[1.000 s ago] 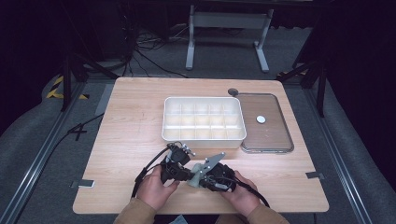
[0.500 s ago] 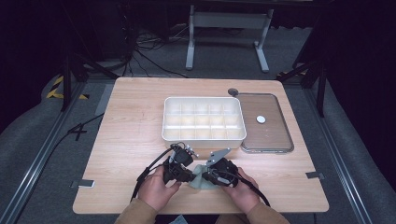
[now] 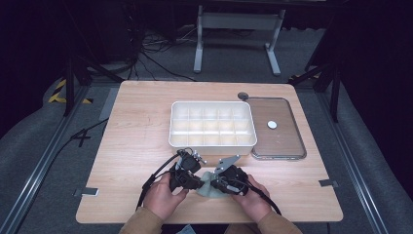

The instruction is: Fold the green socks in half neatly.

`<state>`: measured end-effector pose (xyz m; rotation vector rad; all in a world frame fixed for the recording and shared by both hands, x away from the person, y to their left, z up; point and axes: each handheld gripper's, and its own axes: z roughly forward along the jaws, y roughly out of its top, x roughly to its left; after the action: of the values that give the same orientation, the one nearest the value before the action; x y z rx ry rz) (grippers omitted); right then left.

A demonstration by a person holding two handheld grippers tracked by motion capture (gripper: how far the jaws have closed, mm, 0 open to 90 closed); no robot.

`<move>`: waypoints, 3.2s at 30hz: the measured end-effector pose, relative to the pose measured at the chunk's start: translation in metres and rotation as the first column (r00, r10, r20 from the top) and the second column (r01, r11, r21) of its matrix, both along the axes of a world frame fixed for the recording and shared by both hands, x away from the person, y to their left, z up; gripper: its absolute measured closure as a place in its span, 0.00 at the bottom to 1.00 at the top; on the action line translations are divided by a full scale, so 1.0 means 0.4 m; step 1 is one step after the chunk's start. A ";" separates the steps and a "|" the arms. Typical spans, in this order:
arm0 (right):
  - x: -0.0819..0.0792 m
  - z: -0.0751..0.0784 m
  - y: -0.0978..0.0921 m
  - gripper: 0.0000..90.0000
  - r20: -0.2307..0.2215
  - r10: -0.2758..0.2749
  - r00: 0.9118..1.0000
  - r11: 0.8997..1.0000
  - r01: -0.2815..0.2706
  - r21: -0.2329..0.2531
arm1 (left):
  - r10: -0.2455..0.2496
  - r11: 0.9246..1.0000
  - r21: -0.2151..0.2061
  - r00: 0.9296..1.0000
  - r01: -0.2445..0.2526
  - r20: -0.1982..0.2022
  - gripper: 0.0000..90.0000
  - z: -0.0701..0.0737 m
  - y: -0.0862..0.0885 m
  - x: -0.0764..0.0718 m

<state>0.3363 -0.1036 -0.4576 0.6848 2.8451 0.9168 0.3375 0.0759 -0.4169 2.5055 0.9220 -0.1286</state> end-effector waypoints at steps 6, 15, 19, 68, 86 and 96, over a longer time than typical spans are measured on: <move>-0.002 0.003 -0.007 0.94 0.015 -0.008 1.000 1.000 0.008 0.011 | -0.013 1.000 -0.001 1.000 0.013 0.008 0.90 0.007 -0.004 -0.002; 0.016 0.041 -0.140 0.95 -0.046 -0.125 0.991 0.991 0.127 0.043 | 0.006 1.000 0.019 1.000 -0.005 -0.020 0.90 0.019 0.014 0.013; 0.024 0.012 -0.149 0.97 -0.100 -0.135 0.986 0.990 0.137 0.016 | -0.008 0.999 0.034 1.000 0.009 -0.029 0.90 0.015 0.004 0.019; 0.010 0.008 -0.157 0.97 -0.072 -0.117 0.991 0.993 0.119 0.023 | -0.092 0.995 -0.028 0.995 0.091 -0.041 0.79 -0.027 -0.108 0.007; 0.014 0.030 -0.174 0.93 -0.073 -0.136 0.988 0.989 0.139 0.043 | -0.100 0.985 -0.149 0.993 0.089 -0.070 0.71 -0.020 -0.103 0.011; 0.003 0.101 -0.160 0.92 -0.017 -0.113 0.993 0.987 0.114 0.116 | -0.015 0.984 -0.180 0.999 0.010 -0.028 0.69 0.030 -0.011 0.009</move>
<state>0.3374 -0.1675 -0.4172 0.8562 2.7457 1.0705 0.3410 0.0714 -0.4049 2.3483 0.8661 -0.2424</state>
